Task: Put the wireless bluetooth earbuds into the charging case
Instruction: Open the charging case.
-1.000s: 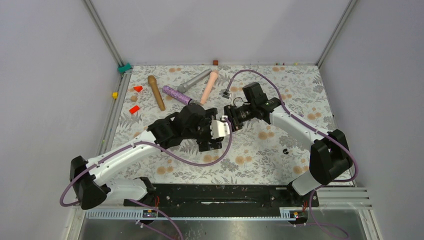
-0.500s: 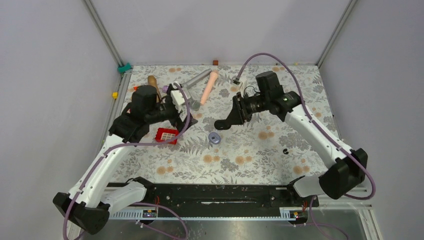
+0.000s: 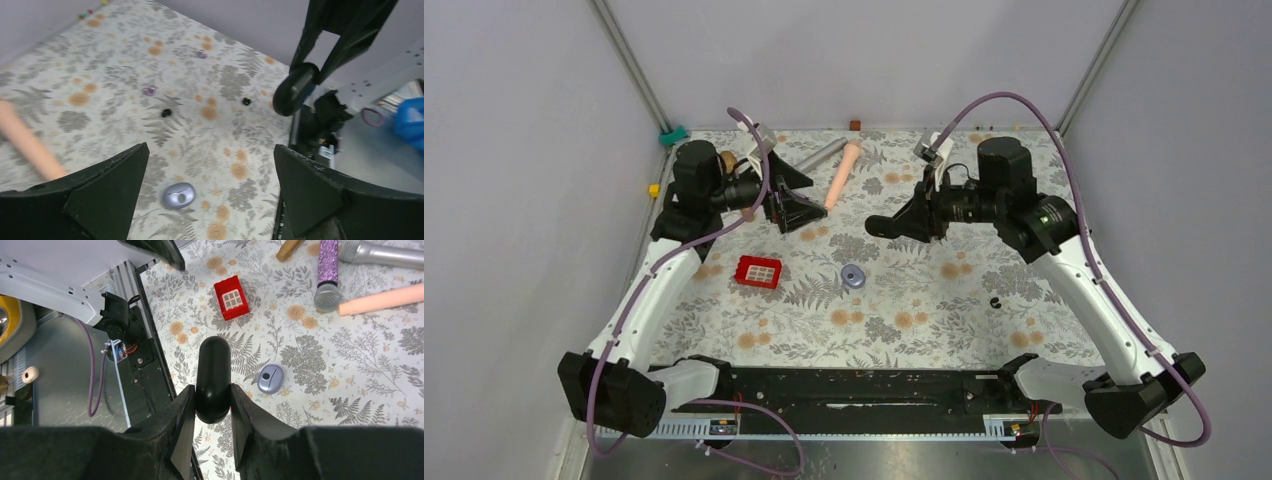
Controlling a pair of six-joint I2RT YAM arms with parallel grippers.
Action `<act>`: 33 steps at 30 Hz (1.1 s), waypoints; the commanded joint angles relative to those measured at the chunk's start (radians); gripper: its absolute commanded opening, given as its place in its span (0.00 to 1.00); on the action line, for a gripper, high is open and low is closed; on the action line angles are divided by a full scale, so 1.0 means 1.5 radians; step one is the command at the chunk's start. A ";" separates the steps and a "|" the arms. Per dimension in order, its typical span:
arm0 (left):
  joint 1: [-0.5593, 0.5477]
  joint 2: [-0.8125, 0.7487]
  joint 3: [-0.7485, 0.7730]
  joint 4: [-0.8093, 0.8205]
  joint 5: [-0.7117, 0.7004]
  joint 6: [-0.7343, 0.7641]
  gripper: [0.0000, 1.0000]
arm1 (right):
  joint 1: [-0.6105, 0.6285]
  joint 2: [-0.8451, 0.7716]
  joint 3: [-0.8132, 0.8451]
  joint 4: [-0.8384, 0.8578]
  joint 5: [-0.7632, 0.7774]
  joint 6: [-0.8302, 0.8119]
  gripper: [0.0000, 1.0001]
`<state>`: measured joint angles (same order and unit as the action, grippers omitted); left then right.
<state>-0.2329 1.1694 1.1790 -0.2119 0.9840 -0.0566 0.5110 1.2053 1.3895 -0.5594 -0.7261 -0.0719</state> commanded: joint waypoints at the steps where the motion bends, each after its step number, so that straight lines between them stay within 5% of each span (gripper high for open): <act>1: -0.001 0.009 -0.077 0.312 0.133 -0.235 0.99 | -0.001 -0.038 -0.011 0.058 0.016 0.002 0.22; 5: -0.017 -0.005 -0.137 0.402 0.140 -0.281 0.99 | -0.001 -0.067 -0.042 0.103 0.021 0.031 0.22; 33: -0.162 0.093 -0.118 0.433 0.145 -0.344 0.92 | -0.001 -0.076 -0.199 0.348 -0.018 0.182 0.26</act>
<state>-0.4644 1.3087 0.9478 0.3687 1.1675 -0.5571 0.5110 1.0931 1.1076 -0.1493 -0.7273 0.1631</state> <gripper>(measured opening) 0.933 0.357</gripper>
